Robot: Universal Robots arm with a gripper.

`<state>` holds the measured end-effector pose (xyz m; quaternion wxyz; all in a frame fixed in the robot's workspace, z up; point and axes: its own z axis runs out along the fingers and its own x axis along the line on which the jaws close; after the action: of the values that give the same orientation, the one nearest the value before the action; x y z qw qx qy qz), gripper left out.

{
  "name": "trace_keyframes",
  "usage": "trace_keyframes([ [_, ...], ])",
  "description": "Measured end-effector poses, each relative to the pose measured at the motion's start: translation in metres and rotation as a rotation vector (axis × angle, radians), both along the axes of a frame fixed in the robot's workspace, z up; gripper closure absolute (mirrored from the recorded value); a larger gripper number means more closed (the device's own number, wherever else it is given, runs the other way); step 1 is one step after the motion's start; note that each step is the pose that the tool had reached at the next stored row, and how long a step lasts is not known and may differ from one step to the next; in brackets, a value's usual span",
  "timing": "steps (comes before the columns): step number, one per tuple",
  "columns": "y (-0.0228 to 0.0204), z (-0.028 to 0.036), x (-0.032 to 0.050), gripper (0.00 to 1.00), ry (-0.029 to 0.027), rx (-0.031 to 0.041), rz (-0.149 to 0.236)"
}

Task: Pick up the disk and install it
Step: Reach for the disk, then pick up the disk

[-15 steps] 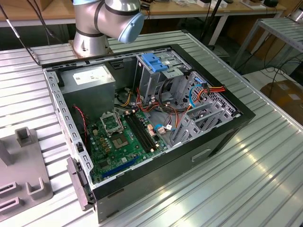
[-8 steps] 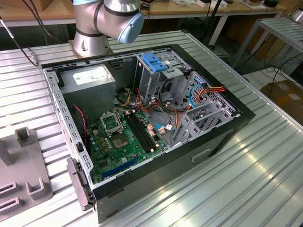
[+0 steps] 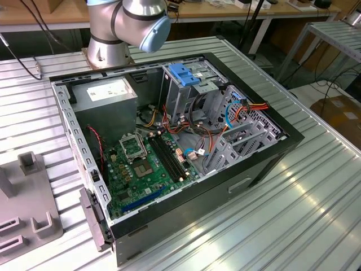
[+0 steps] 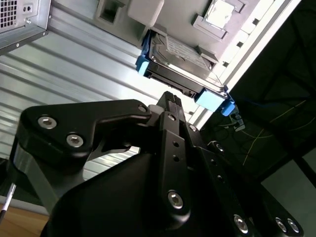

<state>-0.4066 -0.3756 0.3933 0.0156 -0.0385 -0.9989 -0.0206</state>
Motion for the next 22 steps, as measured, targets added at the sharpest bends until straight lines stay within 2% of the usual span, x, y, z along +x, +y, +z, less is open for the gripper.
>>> trace_keyframes([
  [1,0.0001,0.0001,-0.0027,0.90,0.0001,-0.0001,0.000],
  [3,0.0006,0.0000,-0.0130,0.90,0.0000,0.0000,0.000],
  [10,0.0020,0.0000,-0.0314,0.90,0.0000,0.0000,0.000],
  [15,0.0029,0.0000,-0.0507,0.90,0.0001,0.0000,0.000],
  [22,0.0029,0.0001,-0.0510,0.90,0.0001,-0.0001,0.000],
])
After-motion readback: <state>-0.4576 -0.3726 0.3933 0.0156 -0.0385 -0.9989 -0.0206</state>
